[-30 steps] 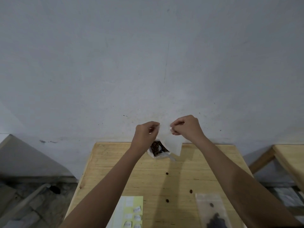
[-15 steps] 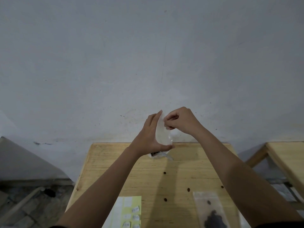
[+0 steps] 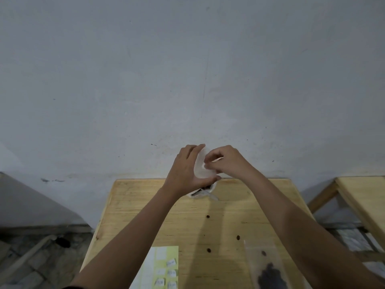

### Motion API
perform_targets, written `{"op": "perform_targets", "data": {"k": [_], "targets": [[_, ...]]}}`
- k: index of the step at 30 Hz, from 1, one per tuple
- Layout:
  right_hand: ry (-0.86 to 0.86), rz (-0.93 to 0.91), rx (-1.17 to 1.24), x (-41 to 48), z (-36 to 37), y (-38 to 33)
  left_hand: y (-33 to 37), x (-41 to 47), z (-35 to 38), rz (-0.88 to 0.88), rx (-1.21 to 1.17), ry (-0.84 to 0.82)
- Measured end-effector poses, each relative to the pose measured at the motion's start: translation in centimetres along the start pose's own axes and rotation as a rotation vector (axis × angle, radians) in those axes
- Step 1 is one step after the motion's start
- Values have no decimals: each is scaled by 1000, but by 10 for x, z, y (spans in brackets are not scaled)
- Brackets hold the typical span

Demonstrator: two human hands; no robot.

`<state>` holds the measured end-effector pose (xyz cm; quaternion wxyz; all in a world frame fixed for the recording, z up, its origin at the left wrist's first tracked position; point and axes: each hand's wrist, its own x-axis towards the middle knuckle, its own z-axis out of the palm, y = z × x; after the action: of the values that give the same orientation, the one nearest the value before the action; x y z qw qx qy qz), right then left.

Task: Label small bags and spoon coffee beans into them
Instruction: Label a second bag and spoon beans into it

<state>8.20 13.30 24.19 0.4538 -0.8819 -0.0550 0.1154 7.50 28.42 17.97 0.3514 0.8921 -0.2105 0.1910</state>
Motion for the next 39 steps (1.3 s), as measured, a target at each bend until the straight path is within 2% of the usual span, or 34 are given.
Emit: {"op": "perform_targets", "data": {"k": [7,12,15,17,20,22,23,25,28,31,35,39], "targets": [[-16,-10,-163,6,3,1,-7,-4,3,33,-27,-135],[-34,-7,-165,13,8,6,-16,-4,4,-27,-115,-126],[-43,-17,-69,20,13,14,-24,-3,4,-67,-102,-117],[-21,-9,97,24,16,24,-36,-5,3,-127,-93,-118],[122,116,351,33,25,55,-58,-13,3,-234,-86,-121],[235,219,172,42,37,88,-73,-20,5,-281,-62,-138],[228,260,45,43,45,103,-79,-24,7,-297,-51,-151],[128,331,-94,44,62,128,-90,-30,10,-334,-42,-182],[33,421,-93,45,88,155,-106,-37,16,-388,-33,-214],[144,410,42,49,106,164,-117,-43,19,-417,-39,-227],[367,257,210,54,113,168,-127,-47,22,-417,-40,-243],[507,186,232,59,111,173,-132,-46,25,-423,-60,-259]]}}
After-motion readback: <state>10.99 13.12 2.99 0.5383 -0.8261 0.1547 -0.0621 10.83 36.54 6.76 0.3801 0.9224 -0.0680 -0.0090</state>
